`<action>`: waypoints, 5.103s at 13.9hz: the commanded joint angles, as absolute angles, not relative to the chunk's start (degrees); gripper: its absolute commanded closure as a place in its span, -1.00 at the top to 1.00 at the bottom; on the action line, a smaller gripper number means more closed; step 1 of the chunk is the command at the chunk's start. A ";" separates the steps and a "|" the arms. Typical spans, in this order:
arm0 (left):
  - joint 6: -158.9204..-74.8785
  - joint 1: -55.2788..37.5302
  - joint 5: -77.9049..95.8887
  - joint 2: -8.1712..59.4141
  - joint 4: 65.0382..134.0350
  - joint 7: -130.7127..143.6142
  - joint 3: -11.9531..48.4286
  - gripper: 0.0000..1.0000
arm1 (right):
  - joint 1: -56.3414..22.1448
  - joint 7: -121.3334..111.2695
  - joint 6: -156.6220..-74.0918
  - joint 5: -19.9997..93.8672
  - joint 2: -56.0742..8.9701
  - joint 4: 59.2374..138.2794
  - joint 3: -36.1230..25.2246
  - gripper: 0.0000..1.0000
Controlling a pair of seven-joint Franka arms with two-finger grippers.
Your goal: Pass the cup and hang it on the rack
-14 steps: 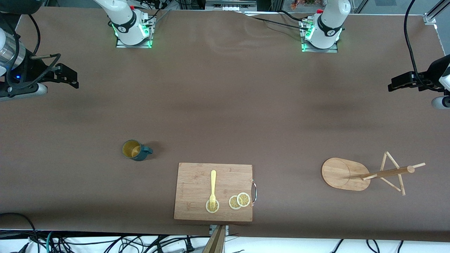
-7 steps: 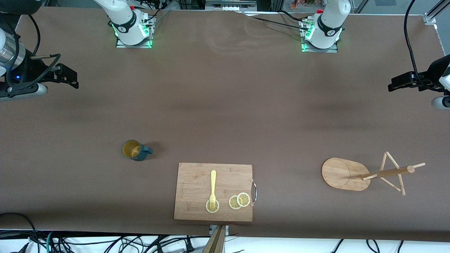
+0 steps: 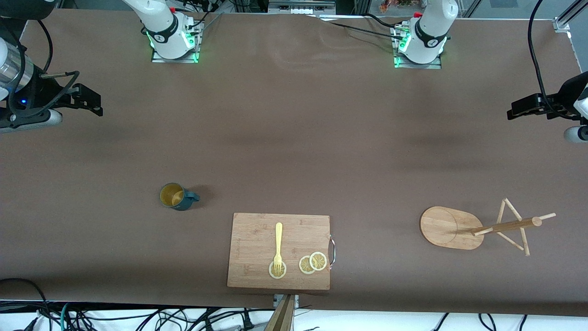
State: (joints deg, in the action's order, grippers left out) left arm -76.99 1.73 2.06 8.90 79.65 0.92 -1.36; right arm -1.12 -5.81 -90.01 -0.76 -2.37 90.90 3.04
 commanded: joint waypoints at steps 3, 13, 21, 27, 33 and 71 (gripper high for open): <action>-76.82 2.28 2.55 9.58 78.22 1.49 -1.05 1.00 | -0.97 -5.63 -89.47 -1.41 -2.72 89.82 3.16 1.00; -76.82 2.20 2.55 9.58 78.22 1.49 -1.05 1.00 | -1.05 -5.71 -89.65 -2.19 -13.71 89.65 2.99 1.00; -76.90 2.20 2.55 9.67 78.13 1.49 -1.05 1.00 | -0.96 -5.63 -103.08 -1.76 -21.60 92.72 2.90 1.00; -76.82 2.20 2.55 9.67 78.22 1.49 -1.05 1.00 | -2.89 -4.83 -114.43 -1.76 -30.32 91.76 3.08 0.96; -76.82 2.20 2.55 9.67 78.22 1.49 -1.05 1.00 | -3.43 -4.83 -116.98 -1.85 -33.31 90.18 3.08 0.86; -76.82 2.29 2.55 9.67 78.14 1.49 -1.14 1.00 | -9.65 5.31 -118.40 2.02 -36.12 87.90 6.41 -1.00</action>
